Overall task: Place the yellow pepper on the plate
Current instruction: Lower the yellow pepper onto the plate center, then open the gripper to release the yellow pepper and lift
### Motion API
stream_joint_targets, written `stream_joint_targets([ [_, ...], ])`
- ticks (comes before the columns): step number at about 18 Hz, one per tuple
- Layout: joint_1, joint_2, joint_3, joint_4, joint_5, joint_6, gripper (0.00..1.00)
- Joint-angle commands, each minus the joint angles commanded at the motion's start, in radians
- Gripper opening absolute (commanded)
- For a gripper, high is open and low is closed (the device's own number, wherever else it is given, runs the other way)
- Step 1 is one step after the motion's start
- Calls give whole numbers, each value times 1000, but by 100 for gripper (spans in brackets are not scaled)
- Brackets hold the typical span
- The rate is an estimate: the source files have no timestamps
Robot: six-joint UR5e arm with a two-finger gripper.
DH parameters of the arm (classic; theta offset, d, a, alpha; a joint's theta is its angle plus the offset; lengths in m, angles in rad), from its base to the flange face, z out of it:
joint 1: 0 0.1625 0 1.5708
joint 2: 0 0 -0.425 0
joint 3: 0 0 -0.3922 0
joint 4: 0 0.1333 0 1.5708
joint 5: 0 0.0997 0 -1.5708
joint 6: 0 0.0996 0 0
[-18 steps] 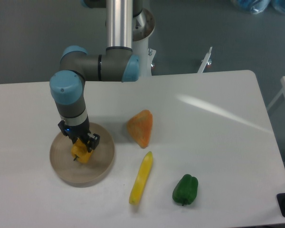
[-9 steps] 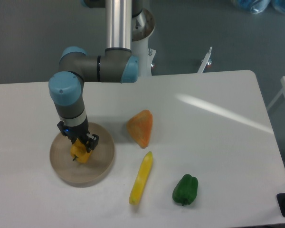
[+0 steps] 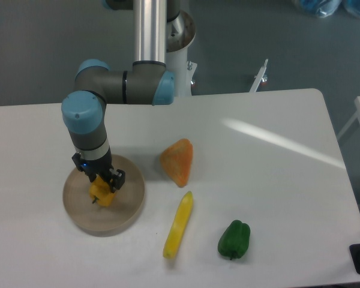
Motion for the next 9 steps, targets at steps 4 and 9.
stream_joint_targets([
  [4, 3, 17, 2, 0, -2, -5, 100],
  [9, 75, 67, 11, 2, 5, 14, 100],
])
